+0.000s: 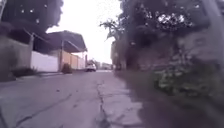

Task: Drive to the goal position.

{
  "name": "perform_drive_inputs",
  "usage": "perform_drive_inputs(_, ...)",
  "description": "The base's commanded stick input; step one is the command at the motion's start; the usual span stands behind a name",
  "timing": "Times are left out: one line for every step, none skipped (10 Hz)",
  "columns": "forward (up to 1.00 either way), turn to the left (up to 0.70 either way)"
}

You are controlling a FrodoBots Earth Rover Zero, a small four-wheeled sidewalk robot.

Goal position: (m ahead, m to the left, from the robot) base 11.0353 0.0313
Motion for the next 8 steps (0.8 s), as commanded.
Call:
perform_drive_inputs(0.70, 0.00)
perform_drive_inputs(0.70, 0.00)
perform_drive_inputs(0.70, 0.00)
perform_drive_inputs(0.70, 0.00)
perform_drive_inputs(0.70, 0.00)
perform_drive_inputs(0.70, 0.00)
perform_drive_inputs(0.70, 0.00)
perform_drive_inputs(0.70, 0.00)
